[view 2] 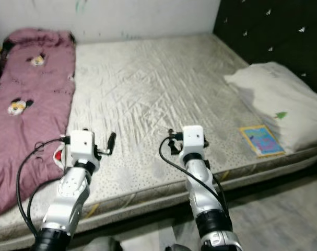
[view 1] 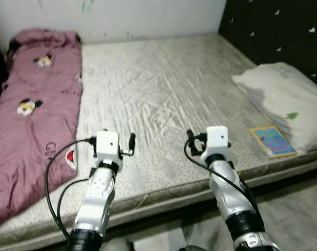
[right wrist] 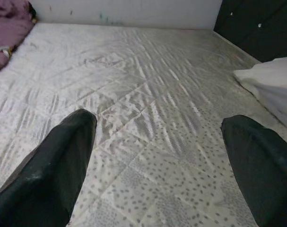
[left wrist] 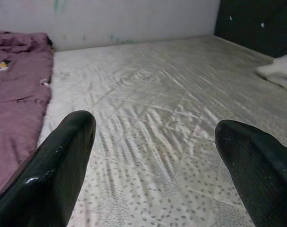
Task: Clean up the room
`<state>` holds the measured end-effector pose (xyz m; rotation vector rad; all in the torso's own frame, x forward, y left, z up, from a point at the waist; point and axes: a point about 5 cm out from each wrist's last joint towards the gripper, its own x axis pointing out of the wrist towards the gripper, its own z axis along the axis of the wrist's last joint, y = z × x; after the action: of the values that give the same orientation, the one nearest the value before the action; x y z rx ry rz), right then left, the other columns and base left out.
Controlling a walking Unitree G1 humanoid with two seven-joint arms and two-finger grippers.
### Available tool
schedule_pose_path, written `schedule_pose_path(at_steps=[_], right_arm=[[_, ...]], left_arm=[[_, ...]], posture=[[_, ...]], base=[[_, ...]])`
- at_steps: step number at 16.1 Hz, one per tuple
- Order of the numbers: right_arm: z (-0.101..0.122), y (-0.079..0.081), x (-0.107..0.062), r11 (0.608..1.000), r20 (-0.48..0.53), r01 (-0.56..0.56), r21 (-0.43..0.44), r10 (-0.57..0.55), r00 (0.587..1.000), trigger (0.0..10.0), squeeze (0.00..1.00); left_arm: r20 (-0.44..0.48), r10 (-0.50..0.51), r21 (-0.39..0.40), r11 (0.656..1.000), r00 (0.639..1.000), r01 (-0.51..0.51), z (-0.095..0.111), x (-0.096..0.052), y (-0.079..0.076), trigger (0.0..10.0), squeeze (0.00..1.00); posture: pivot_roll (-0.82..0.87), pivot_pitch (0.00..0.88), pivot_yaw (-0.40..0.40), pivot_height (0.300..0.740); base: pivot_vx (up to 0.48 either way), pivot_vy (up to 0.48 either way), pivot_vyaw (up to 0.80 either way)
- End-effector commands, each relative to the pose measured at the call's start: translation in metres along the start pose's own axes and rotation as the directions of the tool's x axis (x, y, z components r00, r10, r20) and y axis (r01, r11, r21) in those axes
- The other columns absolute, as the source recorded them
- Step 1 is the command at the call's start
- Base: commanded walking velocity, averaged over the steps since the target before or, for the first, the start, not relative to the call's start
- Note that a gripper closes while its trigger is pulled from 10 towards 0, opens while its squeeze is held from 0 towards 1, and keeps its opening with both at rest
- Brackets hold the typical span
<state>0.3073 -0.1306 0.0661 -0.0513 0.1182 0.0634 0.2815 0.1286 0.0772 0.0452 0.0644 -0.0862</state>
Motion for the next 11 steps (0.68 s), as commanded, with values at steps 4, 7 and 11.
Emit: schedule_pose_path(at_steps=[4,7,11], right_arm=[[0.013,0.004,0.001,1.0,0.067,-0.016,0.018,0.015,0.998,10.0,0.0],[0.018,0.002,-0.004,0.999,0.097,-0.023,0.039,0.019,0.995,10.0,0.0],[0.02,-0.01,-0.017,0.997,0.108,-0.015,0.07,0.008,0.994,10.0,0.0]], left_arm=[[0.007,0.112,0.065,0.992,0.994,-0.112,0.0,-0.006,0.026,10.0,0.0],[0.06,0.164,0.086,0.982,0.985,-0.169,0.005,-0.021,0.047,10.0,0.0],[0.047,0.15,0.155,0.975,0.988,-0.156,-0.001,-0.055,0.06,10.0,0.0]], posture=[[0.12,0.0,-0.033,0.74],[0.12,0.0,-0.026,0.74],[0.12,0.0,-0.028,0.74]], base=[[0.0,0.0,0.7],[0.0,0.0,0.0],[0.0,0.0,0.0]])
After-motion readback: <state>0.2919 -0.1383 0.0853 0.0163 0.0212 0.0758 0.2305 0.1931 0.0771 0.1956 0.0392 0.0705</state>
